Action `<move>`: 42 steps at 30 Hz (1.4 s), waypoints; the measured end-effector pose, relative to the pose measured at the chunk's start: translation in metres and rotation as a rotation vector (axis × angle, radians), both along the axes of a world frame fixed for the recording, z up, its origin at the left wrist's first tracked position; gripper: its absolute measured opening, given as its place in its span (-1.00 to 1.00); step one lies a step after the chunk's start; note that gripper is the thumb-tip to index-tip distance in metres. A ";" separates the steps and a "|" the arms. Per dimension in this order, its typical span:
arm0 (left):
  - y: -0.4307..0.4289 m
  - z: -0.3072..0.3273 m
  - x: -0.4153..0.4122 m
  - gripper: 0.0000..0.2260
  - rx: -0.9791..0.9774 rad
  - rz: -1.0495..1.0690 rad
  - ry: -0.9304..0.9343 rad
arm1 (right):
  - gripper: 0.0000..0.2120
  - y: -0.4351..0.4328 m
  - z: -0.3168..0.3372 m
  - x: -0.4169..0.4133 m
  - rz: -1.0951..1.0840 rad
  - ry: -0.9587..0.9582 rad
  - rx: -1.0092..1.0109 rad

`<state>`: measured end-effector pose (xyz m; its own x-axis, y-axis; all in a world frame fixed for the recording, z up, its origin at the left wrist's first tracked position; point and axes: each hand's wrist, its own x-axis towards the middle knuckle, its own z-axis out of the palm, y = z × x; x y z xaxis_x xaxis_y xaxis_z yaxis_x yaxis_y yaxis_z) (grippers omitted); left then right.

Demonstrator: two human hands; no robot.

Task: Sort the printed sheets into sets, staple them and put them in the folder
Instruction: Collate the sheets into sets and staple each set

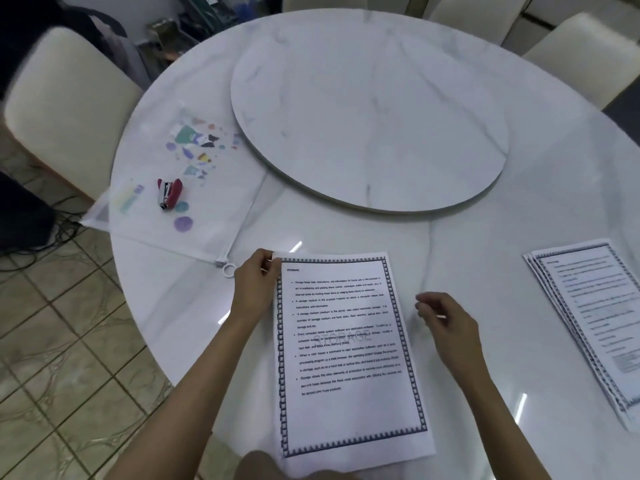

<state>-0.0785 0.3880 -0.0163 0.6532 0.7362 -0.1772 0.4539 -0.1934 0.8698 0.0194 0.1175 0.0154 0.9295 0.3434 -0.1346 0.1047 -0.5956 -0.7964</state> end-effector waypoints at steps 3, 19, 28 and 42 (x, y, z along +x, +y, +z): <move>0.013 -0.002 0.001 -0.90 0.029 -0.011 0.041 | -0.83 0.034 0.003 0.009 0.087 -0.002 0.029; 0.005 0.011 -0.039 -0.72 0.086 0.012 0.043 | -0.88 0.111 -0.005 0.018 0.232 0.080 0.178; 0.025 0.027 -0.084 -0.73 0.247 0.071 0.039 | -0.88 0.143 -0.007 -0.004 0.382 0.075 0.188; 0.132 0.022 -0.130 -0.71 0.295 -0.242 0.088 | -0.80 0.267 -0.002 -0.052 0.256 0.069 0.173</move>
